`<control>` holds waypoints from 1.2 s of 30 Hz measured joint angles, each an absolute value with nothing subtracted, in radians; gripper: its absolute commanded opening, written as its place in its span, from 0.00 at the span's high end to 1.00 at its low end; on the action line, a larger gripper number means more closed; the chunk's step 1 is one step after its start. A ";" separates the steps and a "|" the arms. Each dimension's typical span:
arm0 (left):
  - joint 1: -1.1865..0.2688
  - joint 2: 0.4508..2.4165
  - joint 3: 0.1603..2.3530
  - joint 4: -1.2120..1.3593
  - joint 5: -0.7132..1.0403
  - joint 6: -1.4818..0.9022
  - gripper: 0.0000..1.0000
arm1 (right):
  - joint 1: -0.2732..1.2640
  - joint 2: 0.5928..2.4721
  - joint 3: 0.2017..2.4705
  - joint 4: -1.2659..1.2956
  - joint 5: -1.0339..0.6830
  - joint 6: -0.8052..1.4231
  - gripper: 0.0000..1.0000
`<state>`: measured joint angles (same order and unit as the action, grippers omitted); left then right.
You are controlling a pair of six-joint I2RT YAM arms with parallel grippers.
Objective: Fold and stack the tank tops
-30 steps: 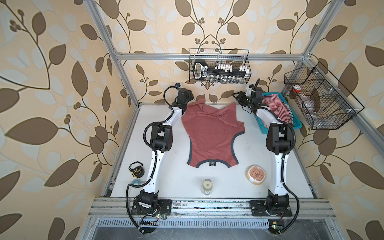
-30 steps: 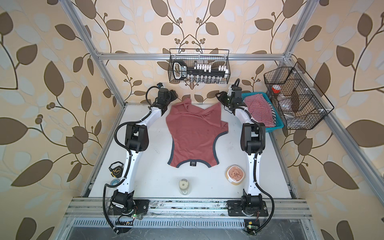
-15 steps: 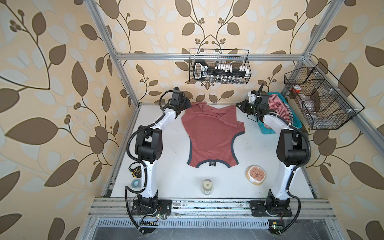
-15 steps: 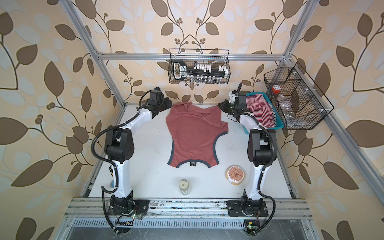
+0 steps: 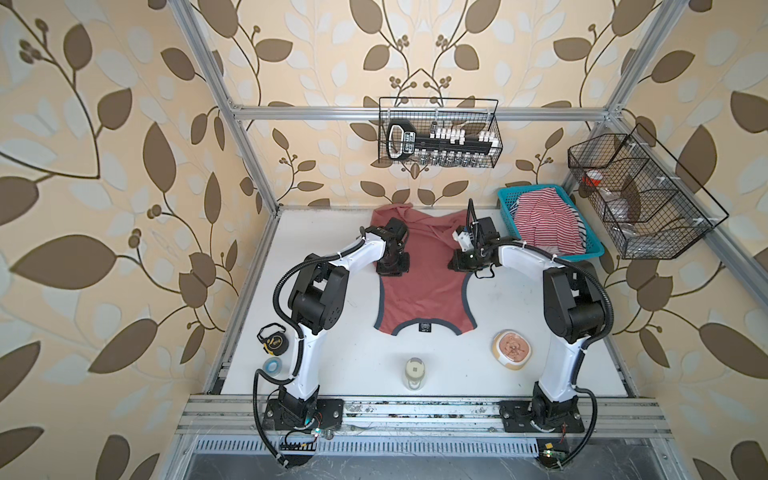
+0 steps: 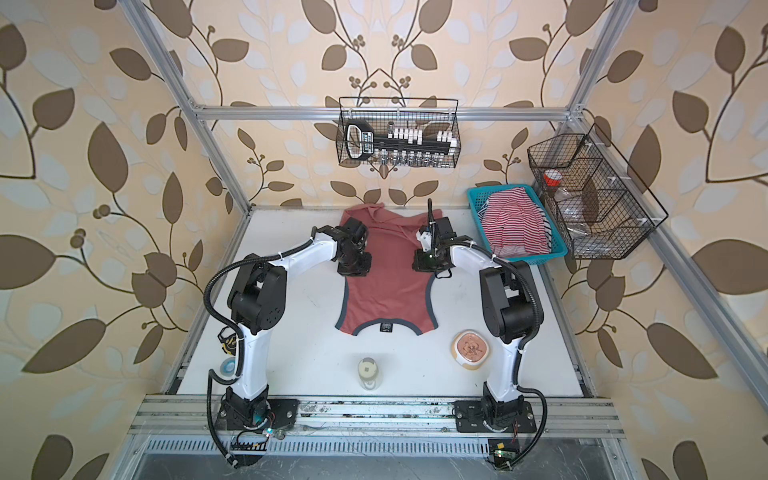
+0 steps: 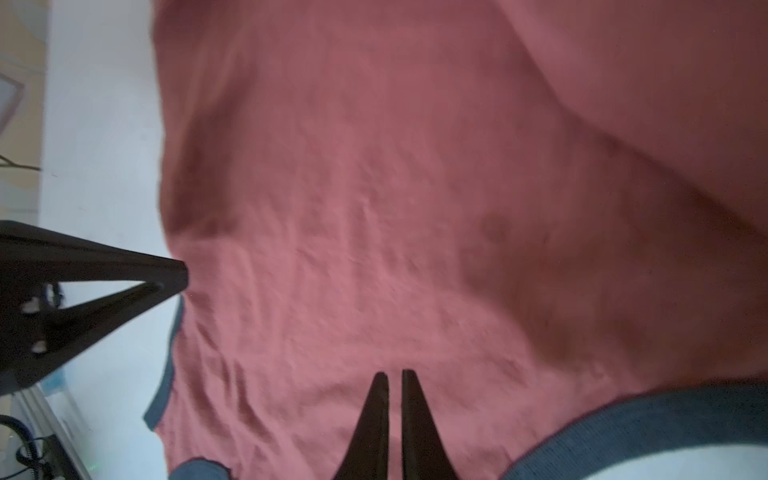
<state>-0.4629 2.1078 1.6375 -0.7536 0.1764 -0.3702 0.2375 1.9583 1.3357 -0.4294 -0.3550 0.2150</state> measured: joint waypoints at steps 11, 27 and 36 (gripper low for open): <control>-0.469 2.130 1.591 -0.794 0.160 -0.370 1.00 | 0.257 1.977 1.271 -0.437 -0.280 0.175 0.91; -0.319 2.362 1.997 -1.041 -0.037 -0.275 1.00 | 0.463 1.879 1.037 -0.256 -0.475 0.285 0.97; -0.262 2.609 2.458 -1.178 -0.113 -0.181 1.00 | 0.589 1.984 1.080 -0.080 -0.645 0.513 0.84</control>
